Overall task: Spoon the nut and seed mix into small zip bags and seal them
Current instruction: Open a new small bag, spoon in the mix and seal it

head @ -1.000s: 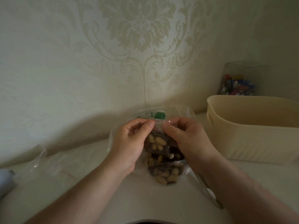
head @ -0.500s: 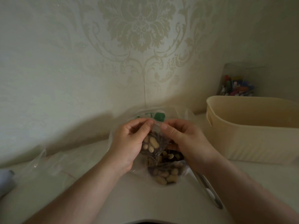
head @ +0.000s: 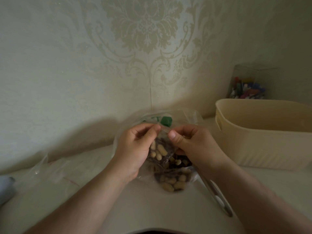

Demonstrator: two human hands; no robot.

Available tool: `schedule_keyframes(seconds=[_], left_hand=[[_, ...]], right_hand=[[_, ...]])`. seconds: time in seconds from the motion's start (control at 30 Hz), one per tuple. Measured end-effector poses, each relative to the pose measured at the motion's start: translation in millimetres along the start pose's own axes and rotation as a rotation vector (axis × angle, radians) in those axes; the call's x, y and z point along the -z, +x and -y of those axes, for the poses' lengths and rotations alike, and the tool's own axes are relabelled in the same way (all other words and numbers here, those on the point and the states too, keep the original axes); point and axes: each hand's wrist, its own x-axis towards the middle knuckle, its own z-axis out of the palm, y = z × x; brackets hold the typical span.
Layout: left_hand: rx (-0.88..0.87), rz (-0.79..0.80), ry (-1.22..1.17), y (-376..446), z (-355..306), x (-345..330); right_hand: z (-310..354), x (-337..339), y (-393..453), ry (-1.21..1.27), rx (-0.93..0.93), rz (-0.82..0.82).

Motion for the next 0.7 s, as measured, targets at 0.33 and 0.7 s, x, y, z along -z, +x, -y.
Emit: schedule_keyframes(seconds=[0.33,0.7], left_hand=[[0.19,0.204,-0.089,0.4,1.5,0.6],[0.075,0.116,-0.24,2.1,-4.0,-1.7]], right_hand=[[0.8,-2.6,2.8,0.175,0.007,-0.14],[6.1,-1.5,-0.6,0.389,-0.097,-0.001]])
